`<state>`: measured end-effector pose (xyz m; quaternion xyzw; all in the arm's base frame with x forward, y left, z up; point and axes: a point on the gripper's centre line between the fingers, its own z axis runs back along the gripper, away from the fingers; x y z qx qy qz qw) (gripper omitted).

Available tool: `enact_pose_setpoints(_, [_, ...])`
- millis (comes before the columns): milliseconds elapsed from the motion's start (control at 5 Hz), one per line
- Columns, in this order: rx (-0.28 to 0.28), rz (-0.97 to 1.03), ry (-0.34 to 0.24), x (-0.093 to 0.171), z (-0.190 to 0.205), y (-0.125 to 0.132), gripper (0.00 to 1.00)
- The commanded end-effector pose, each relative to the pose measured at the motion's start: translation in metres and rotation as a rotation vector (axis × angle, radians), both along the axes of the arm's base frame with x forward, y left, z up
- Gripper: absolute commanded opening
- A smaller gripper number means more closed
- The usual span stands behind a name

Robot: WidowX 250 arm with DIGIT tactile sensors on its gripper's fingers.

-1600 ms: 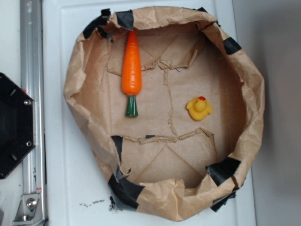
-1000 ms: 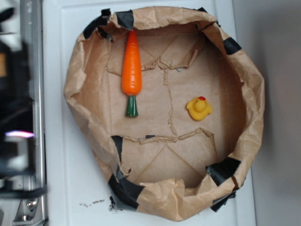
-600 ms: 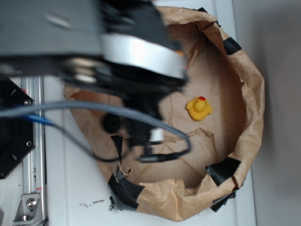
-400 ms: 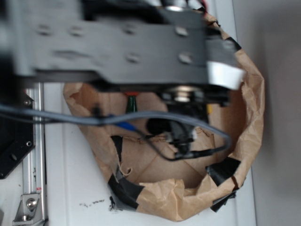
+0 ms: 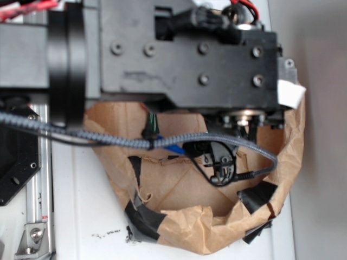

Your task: Grab the yellow duck.

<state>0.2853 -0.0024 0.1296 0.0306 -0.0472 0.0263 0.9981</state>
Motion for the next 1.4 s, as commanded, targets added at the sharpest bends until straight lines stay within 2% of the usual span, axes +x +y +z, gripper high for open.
enact_pose_setpoints(0, [0.000,-0.015,-0.065,0.007,0.018,0.000,1.00])
enact_pose_setpoints(200, [0.002,-0.009,-0.117,0.018,-0.009,0.003,1.00])
enact_pose_setpoints(400, [-0.005,-0.018,-0.100,0.019,-0.025,0.001,1.00])
enact_pose_setpoints(600, [-0.040,-0.034,-0.097,0.026,-0.040,0.010,1.00])
enact_pose_setpoints(800, [-0.026,0.004,-0.100,0.030,-0.045,0.028,1.00])
enact_pose_setpoints(1000, [0.080,-0.005,-0.095,0.037,-0.058,0.032,1.00])
enact_pose_setpoints(1200, [0.063,0.031,-0.104,0.036,-0.059,0.041,1.00])
